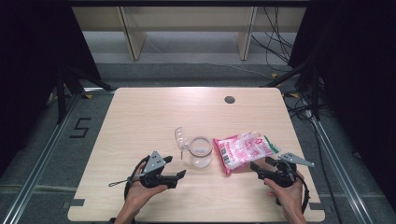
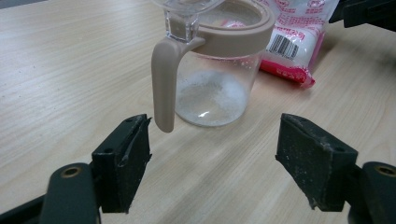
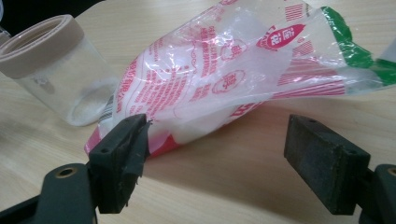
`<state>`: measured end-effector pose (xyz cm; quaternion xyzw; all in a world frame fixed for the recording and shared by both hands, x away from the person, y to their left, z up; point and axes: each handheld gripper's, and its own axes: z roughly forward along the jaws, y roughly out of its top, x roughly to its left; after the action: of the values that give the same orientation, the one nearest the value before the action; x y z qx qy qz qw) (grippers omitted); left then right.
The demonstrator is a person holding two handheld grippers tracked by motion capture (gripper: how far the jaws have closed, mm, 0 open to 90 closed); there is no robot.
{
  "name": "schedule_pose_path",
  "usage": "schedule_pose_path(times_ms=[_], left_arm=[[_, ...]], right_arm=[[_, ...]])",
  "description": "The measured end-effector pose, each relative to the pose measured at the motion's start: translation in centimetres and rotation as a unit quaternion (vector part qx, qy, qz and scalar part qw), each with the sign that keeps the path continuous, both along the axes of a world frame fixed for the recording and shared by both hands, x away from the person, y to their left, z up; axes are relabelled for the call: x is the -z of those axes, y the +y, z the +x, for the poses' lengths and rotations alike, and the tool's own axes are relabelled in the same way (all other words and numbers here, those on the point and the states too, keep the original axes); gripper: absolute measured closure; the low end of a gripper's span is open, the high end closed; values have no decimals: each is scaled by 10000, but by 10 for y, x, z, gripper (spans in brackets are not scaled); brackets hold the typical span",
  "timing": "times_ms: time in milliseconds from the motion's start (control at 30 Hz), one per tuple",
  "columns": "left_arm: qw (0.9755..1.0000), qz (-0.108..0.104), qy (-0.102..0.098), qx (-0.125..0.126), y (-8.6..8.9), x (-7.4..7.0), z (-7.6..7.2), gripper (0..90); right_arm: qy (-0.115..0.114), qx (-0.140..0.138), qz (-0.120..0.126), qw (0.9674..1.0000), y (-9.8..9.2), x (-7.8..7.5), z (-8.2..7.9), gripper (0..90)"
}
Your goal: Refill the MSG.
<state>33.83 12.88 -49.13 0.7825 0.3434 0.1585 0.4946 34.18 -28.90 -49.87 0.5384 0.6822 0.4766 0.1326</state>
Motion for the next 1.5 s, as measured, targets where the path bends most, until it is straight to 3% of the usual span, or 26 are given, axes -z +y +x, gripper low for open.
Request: schedule_pose_path(times_ms=[133,167,200,233,267,300,333,500,567,600,633,667,733,767,900,967,1000,1033,1100,1200,1233,1333,1367,1400,1433,1500], left_arm=[[10000,34,-13,65,-1,0,0,253],[10000,17,-24,59,-2,1,0,253],[10000,5,-17,79,-3,1,0,253],[9999,42,-26,102,-3,1,0,253],[10000,41,-13,86,-4,2,0,253],[9999,74,-6,83,-3,2,0,253],[9999,67,13,82,-4,2,0,253],[9999,91,-5,95,-5,2,-1,253],[9999,92,0,89,-5,2,-1,253],[9999,69,4,80,-5,2,-1,253],[9999,90,2,65,-5,2,-1,253],[10000,9,9,76,-5,2,-1,253],[10000,-22,17,54,-5,2,-1,253],[10000,-13,5,63,-5,2,0,253],[9999,56,-6,85,-5,2,0,253],[9999,85,-40,118,-5,1,0,253],[9998,123,-77,150,-5,1,1,253],[9998,110,-68,141,-5,1,1,253],[9998,86,-72,135,-6,1,1,253],[9997,100,-76,189,-7,1,2,253],[9999,62,-14,124,-7,1,1,253],[9998,51,-34,163,-8,1,1,253],[9998,85,-68,195,-7,1,2,253],[9997,98,-78,203,-7,1,2,253],[9997,91,-76,199,-7,1,2,253],[9997,96,-82,207,-7,1,2,253]], right_arm=[[-239,-91,-156,9995,-1,2,5,239],[-214,46,52,9997,3,3,5,240],[-332,1,-41,9994,0,3,8,237],[-199,43,23,9998,2,1,7,235],[-389,-15,-13,9992,1,1,11,234],[-259,132,79,9995,3,0,9,234],[-308,35,-113,9995,0,-1,12,232],[-266,148,142,9994,4,5,22,223],[17,328,318,9990,7,3,24,235],[-172,258,134,9994,4,7,29,234],[212,506,516,9972,11,5,26,235],[-133,311,252,9991,6,9,33,235],[8,337,170,9993,6,9,34,240],[-87,367,100,9992,7,10,36,245],[-61,390,115,9992,8,10,38,297],[62,465,344,9983,12,9,37,309],[-147,388,149,9990,9,11,40,319],[-8,520,281,9983,12,11,39,326],[-139,430,178,9988,9,12,42,346],[-26,432,180,9989,8,11,43,369],[-164,443,251,9986,8,14,45,371],[119,584,470,9971,12,11,44,372],[-87,477,310,9983,9,13,48,372],[23,508,315,9982,10,12,47,371],[-107,517,238,9983,9,15,51,366],[112,580,394,9975,11,13,50,365]])
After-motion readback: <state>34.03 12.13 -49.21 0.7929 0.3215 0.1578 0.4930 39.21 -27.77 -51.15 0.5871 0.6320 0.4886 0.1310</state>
